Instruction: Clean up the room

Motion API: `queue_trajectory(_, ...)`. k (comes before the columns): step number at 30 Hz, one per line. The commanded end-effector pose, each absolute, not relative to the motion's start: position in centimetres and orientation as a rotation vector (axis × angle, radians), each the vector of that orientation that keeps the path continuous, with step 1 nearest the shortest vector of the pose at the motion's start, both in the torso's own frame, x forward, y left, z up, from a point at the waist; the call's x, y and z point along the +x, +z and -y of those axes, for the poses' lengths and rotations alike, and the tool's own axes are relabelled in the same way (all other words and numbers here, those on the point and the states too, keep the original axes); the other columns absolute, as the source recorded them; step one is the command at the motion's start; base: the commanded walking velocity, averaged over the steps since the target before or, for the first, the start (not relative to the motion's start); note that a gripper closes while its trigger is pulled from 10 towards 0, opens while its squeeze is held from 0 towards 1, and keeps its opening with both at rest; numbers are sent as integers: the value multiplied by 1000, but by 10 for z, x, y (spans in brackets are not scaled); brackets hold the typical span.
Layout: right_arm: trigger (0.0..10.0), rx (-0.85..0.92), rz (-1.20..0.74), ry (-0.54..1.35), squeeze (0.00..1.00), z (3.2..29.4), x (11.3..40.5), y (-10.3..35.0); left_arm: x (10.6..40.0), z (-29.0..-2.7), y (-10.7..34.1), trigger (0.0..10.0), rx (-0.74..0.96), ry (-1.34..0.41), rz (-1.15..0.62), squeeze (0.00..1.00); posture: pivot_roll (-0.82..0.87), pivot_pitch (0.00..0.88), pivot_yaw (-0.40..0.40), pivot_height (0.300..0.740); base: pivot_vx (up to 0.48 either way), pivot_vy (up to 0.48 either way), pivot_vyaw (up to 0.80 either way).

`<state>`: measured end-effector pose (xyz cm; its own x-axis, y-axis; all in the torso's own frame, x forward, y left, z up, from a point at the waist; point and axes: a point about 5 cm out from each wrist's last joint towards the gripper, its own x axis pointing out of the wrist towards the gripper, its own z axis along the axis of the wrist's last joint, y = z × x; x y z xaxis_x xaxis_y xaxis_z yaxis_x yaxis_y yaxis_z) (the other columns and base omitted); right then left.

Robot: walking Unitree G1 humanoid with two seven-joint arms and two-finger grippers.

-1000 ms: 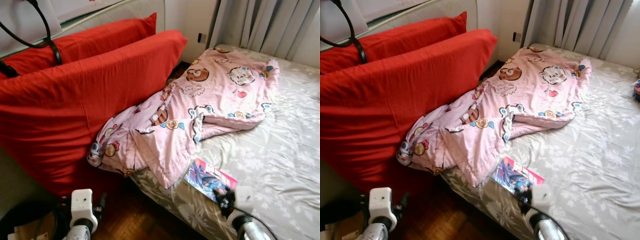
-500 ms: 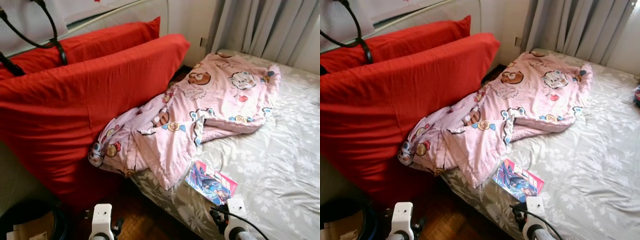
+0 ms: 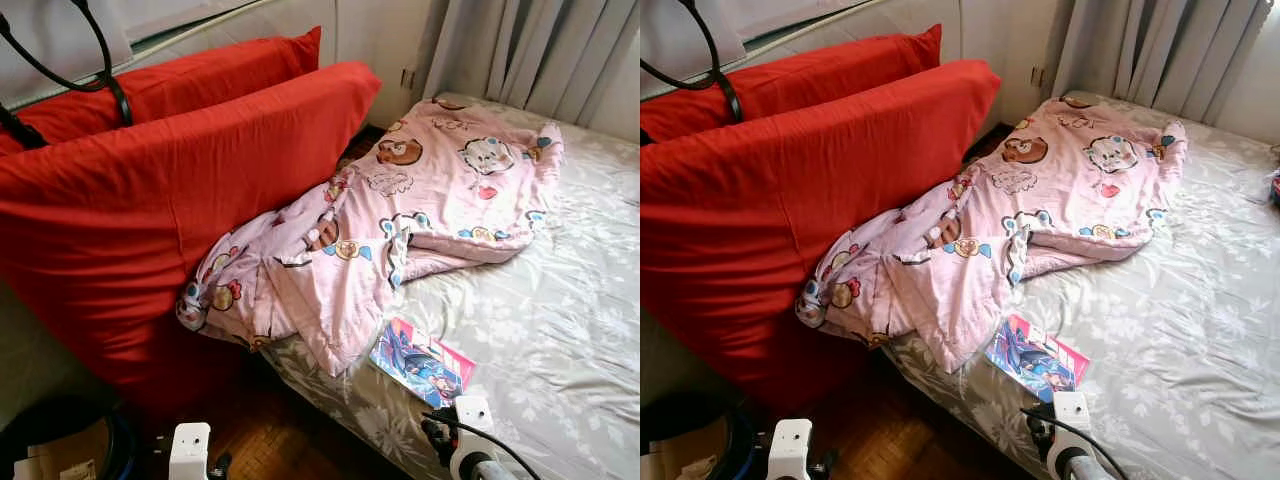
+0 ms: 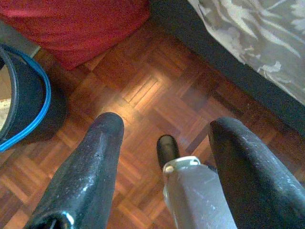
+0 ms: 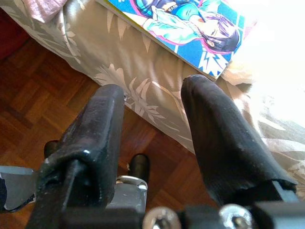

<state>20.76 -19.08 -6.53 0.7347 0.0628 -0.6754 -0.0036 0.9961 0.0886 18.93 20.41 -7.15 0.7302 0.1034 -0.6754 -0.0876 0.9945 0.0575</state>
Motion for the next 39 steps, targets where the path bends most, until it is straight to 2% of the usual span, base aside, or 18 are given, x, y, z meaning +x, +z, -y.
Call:
queue_trajectory(1, 10000, 78, -771, -6, 0, 198, 207, -66, 186, -199, -74, 10000, 21, 99, -754, 0, -49, 138, -38, 735, 0, 0, 0)
queue_trajectory(6, 10000, 65, -761, 31, 0, 198, 208, -65, 186, -191, -74, 10000, 14, 90, -723, 0, -36, 152, -51, 705, 0, 0, 0)
queue_trajectory(21, 10000, 119, -723, -22, 0, 202, 186, -72, 185, -199, -68, 10000, 18, 108, -642, 0, -33, 181, -15, 705, 0, 0, 0)
queue_trajectory(23, 10000, 122, -725, -26, 0, 202, 183, -73, 183, -201, -69, 10000, 18, 119, -642, 0, -47, 185, -2, 690, 0, 0, 0)
queue_trajectory(26, 10000, 126, -717, -30, 0, 199, 187, -72, 181, -203, -69, 10000, 16, 127, -644, 0, -58, 185, 3, 675, 0, 0, 0)
queue_trajectory(31, 10000, 123, -674, -61, 0, 205, 192, -67, 188, -206, -63, 10000, 15, 131, -600, 0, -57, 197, 1, 675, 0, 0, 0)
queue_trajectory(35, 10000, 128, -649, -53, 0, 184, 201, -65, 197, -206, -55, 10000, 10, 119, -530, 0, -53, 205, 0, 675, 0, 0, 0)
queue_trajectory(39, 10000, 129, -636, -59, 0, 183, 205, -63, 201, -206, -50, 10000, 15, 121, -482, 0, -54, 211, -4, 675, 0, 0, 0)
